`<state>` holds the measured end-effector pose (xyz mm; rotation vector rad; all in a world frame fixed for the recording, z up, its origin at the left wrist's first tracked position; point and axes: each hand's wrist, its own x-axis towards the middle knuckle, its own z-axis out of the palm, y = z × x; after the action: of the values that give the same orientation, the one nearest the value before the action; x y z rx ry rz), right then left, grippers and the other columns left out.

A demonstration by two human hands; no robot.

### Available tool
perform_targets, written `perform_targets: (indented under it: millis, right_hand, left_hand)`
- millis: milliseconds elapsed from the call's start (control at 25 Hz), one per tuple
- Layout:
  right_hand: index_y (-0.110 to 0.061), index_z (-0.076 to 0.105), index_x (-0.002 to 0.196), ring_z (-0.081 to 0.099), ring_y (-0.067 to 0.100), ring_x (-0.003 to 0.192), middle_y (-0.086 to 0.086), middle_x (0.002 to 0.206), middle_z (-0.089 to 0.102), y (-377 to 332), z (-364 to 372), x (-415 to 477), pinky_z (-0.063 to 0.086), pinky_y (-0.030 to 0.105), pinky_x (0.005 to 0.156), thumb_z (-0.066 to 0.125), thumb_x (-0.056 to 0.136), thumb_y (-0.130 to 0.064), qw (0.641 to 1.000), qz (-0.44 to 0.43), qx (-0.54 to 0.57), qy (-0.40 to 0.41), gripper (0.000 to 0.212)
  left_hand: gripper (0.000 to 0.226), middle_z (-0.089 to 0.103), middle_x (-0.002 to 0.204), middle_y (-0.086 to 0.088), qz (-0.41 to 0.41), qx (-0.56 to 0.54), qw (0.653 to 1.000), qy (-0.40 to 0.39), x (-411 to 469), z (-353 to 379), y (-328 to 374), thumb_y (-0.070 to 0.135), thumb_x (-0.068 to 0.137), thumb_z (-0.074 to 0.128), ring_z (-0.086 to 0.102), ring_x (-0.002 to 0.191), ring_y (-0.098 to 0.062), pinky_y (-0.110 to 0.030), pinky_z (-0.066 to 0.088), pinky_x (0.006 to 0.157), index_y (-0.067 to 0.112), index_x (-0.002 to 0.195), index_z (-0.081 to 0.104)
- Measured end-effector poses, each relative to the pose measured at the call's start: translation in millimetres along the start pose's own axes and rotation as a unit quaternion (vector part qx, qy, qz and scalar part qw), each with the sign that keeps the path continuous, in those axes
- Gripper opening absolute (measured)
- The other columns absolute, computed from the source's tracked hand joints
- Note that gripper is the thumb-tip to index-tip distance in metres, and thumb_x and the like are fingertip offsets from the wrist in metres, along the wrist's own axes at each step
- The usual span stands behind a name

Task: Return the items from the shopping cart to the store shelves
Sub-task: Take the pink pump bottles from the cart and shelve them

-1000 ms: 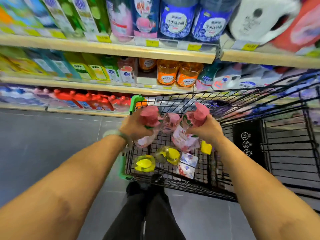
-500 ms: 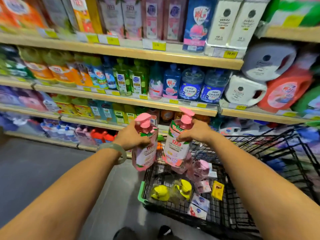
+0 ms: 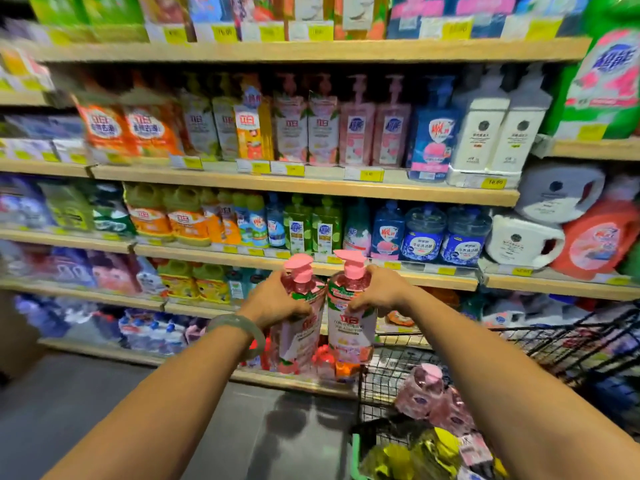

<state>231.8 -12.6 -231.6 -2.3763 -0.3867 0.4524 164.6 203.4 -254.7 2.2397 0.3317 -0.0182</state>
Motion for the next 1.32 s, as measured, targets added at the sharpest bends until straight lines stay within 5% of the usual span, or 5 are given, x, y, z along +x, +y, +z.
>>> perform_targets:
  millis: [200, 640, 880, 1000, 1320]
  right_hand:
    - [-0.012, 0.056, 0.113, 0.063, 0.015, 0.084, 0.004, 0.107, 0.067, -66.5, 15.6, 13.8, 0.049, 0.023, 0.069, 0.086, 0.061, -0.018, 0.997, -0.024, 0.034, 0.062, 0.060]
    - [-0.016, 0.055, 0.118, 0.062, 0.019, 0.099, 0.000, 0.109, 0.065, -159.7, -31.6, 38.6, 0.054, 0.039, 0.086, 0.088, 0.057, -0.025, 0.936, -0.061, 0.114, 0.328, 0.070]
    - [-0.014, 0.054, 0.116, 0.059, 0.020, 0.096, 0.002, 0.107, 0.062, -174.5, -82.3, 94.5, 0.048, 0.032, 0.081, 0.086, 0.060, -0.019, 0.890, -0.099, 0.108, 0.433, 0.065]
    - [-0.015, 0.055, 0.117, 0.060, 0.024, 0.104, 0.006, 0.114, 0.064, -176.0, -109.6, 135.0, 0.049, 0.036, 0.087, 0.085, 0.058, -0.019, 0.877, -0.128, 0.089, 0.455, 0.067]
    - [-0.018, 0.051, 0.126, 0.057, 0.025, 0.111, 0.005, 0.122, 0.060, -175.6, -140.0, 220.3, 0.047, 0.034, 0.089, 0.084, 0.059, -0.020, 0.891, -0.138, 0.057, 0.429, 0.074]
  left_hand:
    - [0.068, 0.066, 0.099, 0.006, 0.062, -0.002, 0.998, 0.023, 16.6, -81.8, -3.8, 0.032, 0.051, 0.086, 0.064, 0.090, -0.015, -0.034, 0.055, 0.079, 0.022, 0.106, 0.047]
    - [0.079, 0.061, 0.111, 0.010, 0.219, -0.082, 0.966, 0.107, 70.0, -192.1, 57.0, 0.037, 0.056, 0.088, 0.059, 0.105, -0.013, -0.037, 0.049, 0.095, 0.020, 0.124, 0.051]
    - [0.079, 0.057, 0.112, 0.009, 0.290, -0.169, 0.930, 0.149, 132.7, -198.8, 106.3, 0.013, 0.065, 0.086, 0.055, 0.104, -0.005, -0.015, 0.041, 0.088, 0.012, 0.132, 0.045]
    - [0.080, 0.060, 0.119, 0.004, 0.317, -0.205, 0.912, 0.157, 175.8, -200.2, 121.0, 0.014, 0.064, 0.086, 0.057, 0.110, -0.010, -0.027, 0.045, 0.098, 0.015, 0.132, 0.044]
    - [0.072, 0.057, 0.122, 0.007, 0.332, -0.103, 0.920, 0.184, 253.9, -195.4, 132.5, 0.032, 0.066, 0.084, 0.054, 0.111, -0.008, -0.019, 0.043, 0.088, 0.025, 0.128, 0.046]
